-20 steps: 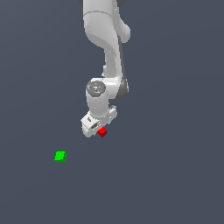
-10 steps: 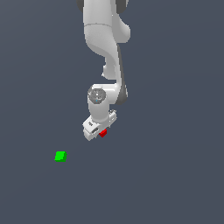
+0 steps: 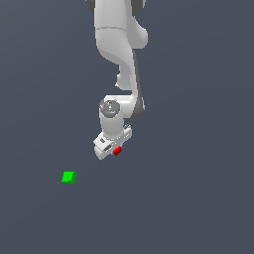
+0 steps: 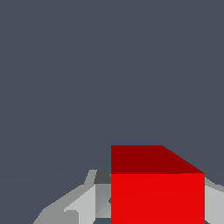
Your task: Stack the red cube on top of the green cube.
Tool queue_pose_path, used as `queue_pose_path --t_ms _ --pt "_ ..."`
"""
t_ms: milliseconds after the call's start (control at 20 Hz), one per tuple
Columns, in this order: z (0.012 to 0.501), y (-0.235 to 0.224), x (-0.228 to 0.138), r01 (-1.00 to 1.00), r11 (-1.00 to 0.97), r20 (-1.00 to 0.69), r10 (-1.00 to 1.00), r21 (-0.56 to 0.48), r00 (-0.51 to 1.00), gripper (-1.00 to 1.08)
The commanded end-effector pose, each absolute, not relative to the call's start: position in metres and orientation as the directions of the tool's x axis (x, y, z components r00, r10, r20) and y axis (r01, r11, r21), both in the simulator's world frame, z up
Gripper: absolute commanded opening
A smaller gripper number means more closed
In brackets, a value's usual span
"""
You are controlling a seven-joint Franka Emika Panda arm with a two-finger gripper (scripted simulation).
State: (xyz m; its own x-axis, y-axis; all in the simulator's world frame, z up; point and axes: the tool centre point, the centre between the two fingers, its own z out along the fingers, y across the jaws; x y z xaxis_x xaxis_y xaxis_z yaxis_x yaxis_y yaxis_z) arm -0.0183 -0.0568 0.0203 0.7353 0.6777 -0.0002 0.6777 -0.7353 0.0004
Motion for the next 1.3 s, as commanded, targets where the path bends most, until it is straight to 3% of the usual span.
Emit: queue_pose_path --t_ms 0,1250 --pt "0.02 -0.057 -0.018 0.678 -0.735 0.0 0.678 0.0 0.735 -1.0" --pt "0.12 -0.056 -0.019 0.678 -0.735 0.0 0.678 0.0 0.735 -1.0"
